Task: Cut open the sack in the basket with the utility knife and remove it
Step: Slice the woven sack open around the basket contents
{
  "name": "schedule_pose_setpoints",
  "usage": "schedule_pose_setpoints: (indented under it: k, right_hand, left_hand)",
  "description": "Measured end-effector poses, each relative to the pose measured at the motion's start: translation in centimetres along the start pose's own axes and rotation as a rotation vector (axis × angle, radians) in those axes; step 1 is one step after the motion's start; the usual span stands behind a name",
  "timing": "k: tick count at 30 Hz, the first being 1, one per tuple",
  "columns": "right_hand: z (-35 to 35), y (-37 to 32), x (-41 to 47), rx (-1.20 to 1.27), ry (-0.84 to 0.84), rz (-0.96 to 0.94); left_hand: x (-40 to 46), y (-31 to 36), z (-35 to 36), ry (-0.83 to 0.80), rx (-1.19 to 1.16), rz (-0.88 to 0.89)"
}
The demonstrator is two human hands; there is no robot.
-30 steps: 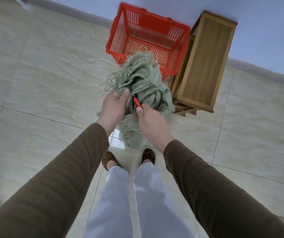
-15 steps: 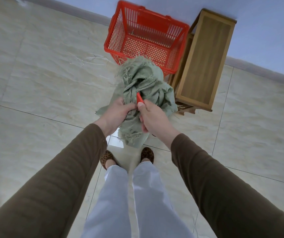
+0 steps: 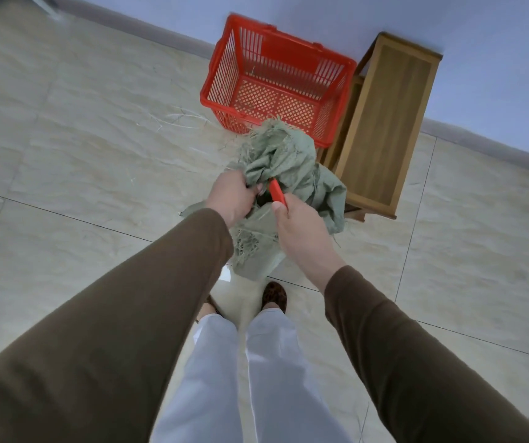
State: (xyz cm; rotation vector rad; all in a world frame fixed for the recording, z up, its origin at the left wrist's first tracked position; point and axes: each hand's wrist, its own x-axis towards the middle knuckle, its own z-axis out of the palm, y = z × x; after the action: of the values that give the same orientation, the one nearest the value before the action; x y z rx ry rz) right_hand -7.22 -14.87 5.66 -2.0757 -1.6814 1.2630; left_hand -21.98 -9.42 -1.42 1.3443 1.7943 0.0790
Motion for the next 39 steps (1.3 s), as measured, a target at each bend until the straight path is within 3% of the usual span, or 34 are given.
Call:
schedule_pose_setpoints:
  k: [3, 5, 8, 14, 17, 19, 21, 24, 29, 32, 35, 39]
  right_hand:
    - [-4.9, -1.8, 3.0, 0.088, 0.129, -0.019]
    - [-6.7, -1.6, 4.5, -0.002, 0.05, -0.002]
    - [-4.2, -1.0, 4.4, 0.124, -0.044, 0.076]
    - [0.9, 0.7, 5.7, 0.532, 0.051, 0.308]
    - [1.1, 1.0, 7.3, 0.471, 0.184, 0.269]
    - [-0.1, 1.3, 7.8, 0.382, 0.237, 0.217]
    - [-1.7, 2.2, 8.3, 0.265, 0.288, 0.171]
    - [-4.6, 3.6, 9.1, 0.162, 0.332, 0.185]
    - [-7.4, 3.4, 10.9, 0.08, 0.31, 0.146]
    - [-6.7, 0.9, 10.4, 0.336, 0.159, 0.069]
    - [-3.4, -0.3, 7.4, 0.43, 0.046, -0.023]
    - [2.7, 2.4, 2.4, 0.353, -0.292, 0.028]
  left_hand:
    - [-1.1, -4.1, -0.6, 0.004, 0.146, -0.142]
    - [-2.4, -4.2, -0.3, -0.062, -0.147, -0.122]
    - [-3.0, -1.2, 0.2, -0.107, -0.619, -0.096]
    - [-4.0, -1.4, 0.2, -0.187, -0.661, -0.043]
    - [-4.1, -2.7, -0.1, -0.033, -0.672, -0.086]
    - [-3.7, -4.2, -0.8, 0.131, -0.528, -0.106]
    - [-3.7, -5.2, -2.5, 0.323, -0.383, -0.217]
    - [-4.1, -6.7, -5.4, 0.492, -0.414, -0.337]
    - [-3.9, -9.1, -7.2, 0.198, -0.544, -0.306]
    - [-4.3, -7.0, -6.6, -0.053, -0.806, -0.3]
    - [-4.1, -5.2, -5.9, -0.079, -1.047, -0.35]
    - [-4.6, -4.1, -5.7, -0.077, -1.208, -0.334]
